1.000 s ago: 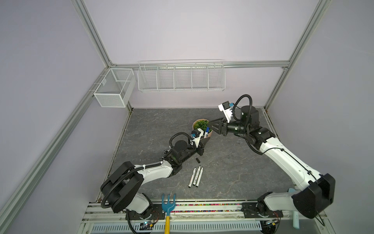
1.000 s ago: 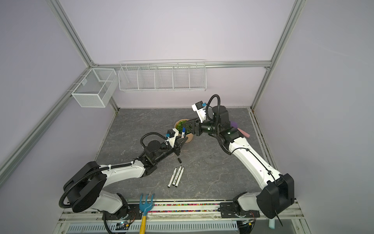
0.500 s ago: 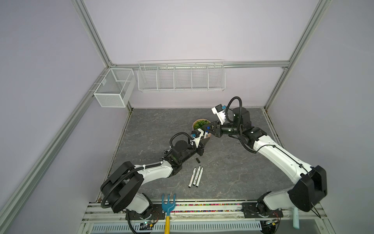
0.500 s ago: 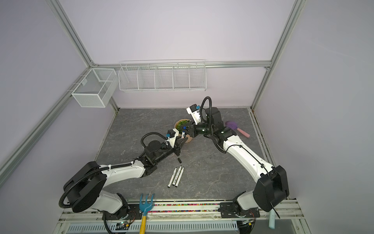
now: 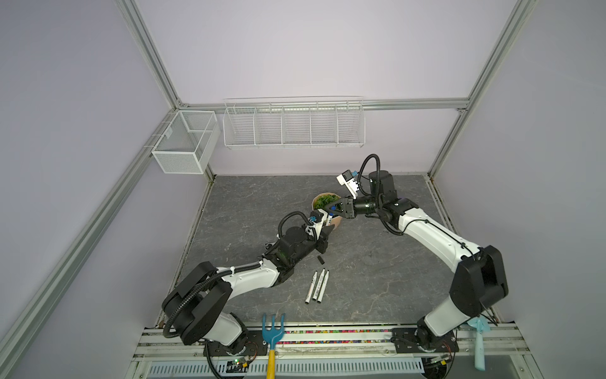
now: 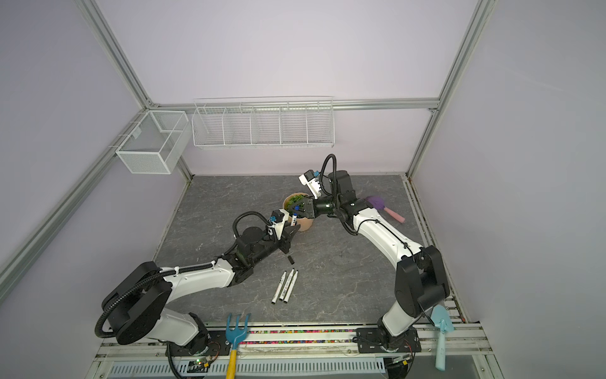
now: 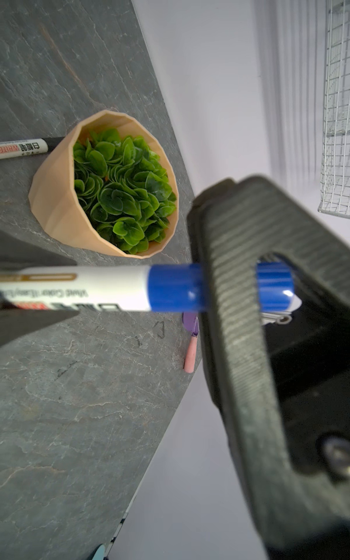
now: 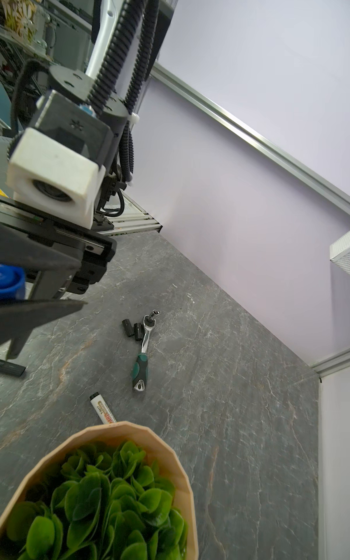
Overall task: Insert the pens into the pen caps
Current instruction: 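Press the blue cap down onto the marker held by the left gripper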
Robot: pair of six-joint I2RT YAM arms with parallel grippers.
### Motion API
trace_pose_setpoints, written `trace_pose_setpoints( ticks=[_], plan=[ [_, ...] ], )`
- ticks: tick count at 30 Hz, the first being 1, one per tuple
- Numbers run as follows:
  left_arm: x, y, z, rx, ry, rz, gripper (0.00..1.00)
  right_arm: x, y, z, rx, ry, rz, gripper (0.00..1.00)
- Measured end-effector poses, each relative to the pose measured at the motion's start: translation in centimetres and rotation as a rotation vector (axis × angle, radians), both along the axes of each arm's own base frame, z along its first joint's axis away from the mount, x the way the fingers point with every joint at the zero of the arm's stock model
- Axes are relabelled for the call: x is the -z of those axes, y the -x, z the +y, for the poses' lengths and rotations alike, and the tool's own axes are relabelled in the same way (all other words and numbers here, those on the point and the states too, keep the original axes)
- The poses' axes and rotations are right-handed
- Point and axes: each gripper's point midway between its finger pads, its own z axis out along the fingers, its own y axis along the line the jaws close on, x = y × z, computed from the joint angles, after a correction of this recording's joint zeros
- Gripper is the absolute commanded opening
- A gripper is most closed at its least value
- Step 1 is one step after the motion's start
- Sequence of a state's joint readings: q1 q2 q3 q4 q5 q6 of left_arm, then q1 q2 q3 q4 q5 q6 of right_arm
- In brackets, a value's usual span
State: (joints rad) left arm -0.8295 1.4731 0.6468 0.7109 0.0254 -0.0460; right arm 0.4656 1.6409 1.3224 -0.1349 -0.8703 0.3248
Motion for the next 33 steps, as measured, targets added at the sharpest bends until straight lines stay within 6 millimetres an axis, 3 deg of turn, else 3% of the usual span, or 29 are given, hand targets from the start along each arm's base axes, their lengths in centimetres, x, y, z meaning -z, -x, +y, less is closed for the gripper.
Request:
trace_pose_setpoints(
  ticks=[24,33],
  plan=[
    [2.2,-2.3,-1.1,-0.027,0.063,0.126,0.00,2.5,-2.3,-0.4,0.021,0.077,-0.032,0.07],
    [1.4,-3.9,-1.4,-0.029,0.073,0.123,0.00,1.9,-3.8,-0.4,0.051,0.102,-0.134,0.07]
  ],
)
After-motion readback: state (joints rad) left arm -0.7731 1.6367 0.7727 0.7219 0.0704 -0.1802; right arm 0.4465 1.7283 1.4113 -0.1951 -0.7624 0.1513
